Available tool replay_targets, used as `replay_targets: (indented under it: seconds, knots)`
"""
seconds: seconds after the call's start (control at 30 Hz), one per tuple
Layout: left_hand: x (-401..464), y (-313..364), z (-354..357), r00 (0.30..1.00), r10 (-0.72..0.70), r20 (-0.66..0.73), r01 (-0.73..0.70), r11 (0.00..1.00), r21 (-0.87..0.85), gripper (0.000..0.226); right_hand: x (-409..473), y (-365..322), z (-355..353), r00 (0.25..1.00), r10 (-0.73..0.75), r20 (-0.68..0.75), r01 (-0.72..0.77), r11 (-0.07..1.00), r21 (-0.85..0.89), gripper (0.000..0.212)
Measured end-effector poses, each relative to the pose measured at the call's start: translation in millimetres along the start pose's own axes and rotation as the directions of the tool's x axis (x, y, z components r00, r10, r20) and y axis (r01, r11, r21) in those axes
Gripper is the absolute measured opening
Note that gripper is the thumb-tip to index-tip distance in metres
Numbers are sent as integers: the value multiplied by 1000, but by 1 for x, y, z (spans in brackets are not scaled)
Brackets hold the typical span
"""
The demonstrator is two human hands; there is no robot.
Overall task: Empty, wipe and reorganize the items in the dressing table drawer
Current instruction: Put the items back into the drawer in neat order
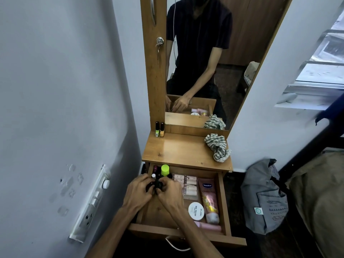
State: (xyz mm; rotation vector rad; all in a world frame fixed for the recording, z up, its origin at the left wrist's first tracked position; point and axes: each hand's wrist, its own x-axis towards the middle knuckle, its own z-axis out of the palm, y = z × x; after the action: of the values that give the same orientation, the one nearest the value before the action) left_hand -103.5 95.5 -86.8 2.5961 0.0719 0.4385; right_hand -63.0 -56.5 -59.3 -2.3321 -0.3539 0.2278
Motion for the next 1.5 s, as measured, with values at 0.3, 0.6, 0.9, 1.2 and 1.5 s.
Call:
replay_targets:
  seconds: [0.3,0.6,0.9,1.2,1.5]
  knots:
    - [3,-5,4,999,35,11,-35,999,19,26,1,4,8,1000,-22,6,22,1000,7,40]
    - [9,-7,-11,997,68,-44,-70,997,-30,19,6,2,-7,994,-107,-10,107,993,50,49]
    - [95,12,-44,973,-37,-228,7,992,-130,14,72,-40,-48,970,-181,-163,185,983,10,28]
    - [189,17,-60,982,-50,-184,57,998,33,36,149,-79,-74,938,-257,-234,223,961,-160,39]
    - [211,9,-52,995,-94,-44,99,987,127,34,180,-81,-74,951,-291,-105,245,915,-320,35]
